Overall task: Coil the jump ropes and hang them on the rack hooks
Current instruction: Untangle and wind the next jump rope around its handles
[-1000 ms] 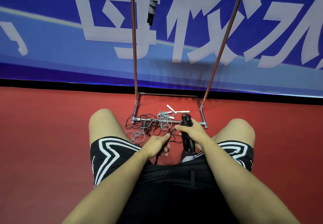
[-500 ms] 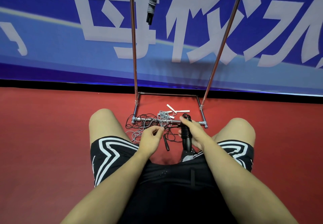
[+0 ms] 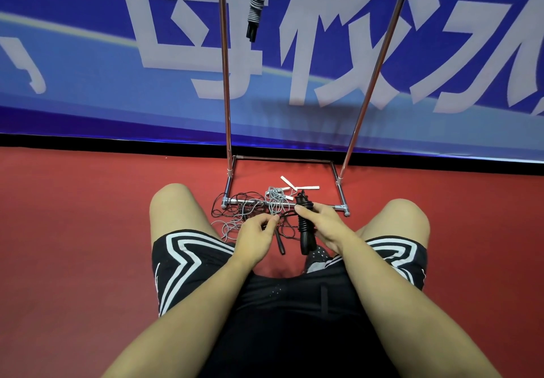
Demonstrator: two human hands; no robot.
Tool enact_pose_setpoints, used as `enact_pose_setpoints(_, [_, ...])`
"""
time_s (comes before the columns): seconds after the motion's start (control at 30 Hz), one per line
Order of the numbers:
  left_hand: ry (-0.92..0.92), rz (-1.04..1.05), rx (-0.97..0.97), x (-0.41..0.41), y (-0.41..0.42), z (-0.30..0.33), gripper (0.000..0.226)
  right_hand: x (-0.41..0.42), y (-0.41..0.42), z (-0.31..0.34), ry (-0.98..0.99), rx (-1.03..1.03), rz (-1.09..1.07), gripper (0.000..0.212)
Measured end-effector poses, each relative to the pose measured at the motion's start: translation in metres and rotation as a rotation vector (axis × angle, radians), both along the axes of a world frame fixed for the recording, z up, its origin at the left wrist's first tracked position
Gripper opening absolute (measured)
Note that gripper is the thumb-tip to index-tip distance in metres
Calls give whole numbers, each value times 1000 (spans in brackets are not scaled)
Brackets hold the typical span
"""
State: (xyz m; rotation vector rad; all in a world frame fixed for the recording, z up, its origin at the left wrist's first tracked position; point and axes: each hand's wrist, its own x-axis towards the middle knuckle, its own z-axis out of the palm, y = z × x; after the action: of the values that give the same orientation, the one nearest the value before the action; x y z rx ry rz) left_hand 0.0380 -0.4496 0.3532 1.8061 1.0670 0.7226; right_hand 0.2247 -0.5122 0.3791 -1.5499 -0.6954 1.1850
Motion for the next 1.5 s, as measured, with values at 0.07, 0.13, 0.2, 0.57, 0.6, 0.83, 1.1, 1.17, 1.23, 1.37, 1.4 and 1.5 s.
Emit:
enact_pose_setpoints(0.07, [-1,7,-15,0,0,-1,26,-1,0,0,-19,1,-3,33])
enact_pose_setpoints(0.13, [0,11,-13,0,0,0,28,-3,0,-1,-49,-2,-6,36])
enact_pose_setpoints(0.2, [0,12,-6,0,-1,1,32,-5,0,1,-89,-12,6,40])
enact_pose_setpoints(0.57, [121,-35,-90,2,2,-8,50,16,8,-40,-125,-33,106,99])
enact_pose_setpoints(0.6, [113,-37,-88,2,3,-9,49,5,2,-23,-122,-40,99,92])
enact_pose_setpoints(0.83, [-51,-70,-192,2,6,-14,33,-14,-6,7,18,-41,112,34])
enact_pose_setpoints(1.1, [-193,-125,-211,8,4,-19,24,-10,-3,-2,-139,-24,122,46])
enact_pose_setpoints(1.17, [-193,-123,-209,8,4,-19,24,-12,-3,0,-135,-13,149,52])
enact_pose_setpoints(1.23, [-205,-94,-222,7,5,-20,24,-14,-3,2,-73,-29,158,54])
enact_pose_setpoints(1.37, [-220,-55,-263,7,9,-21,24,-13,-3,2,105,-79,103,29])
enact_pose_setpoints(1.4, [-237,-53,-280,8,9,-22,24,-12,-3,2,115,-91,87,24])
enact_pose_setpoints(1.5, [-288,-48,-312,9,8,-20,25,-12,-2,-1,93,-48,85,28])
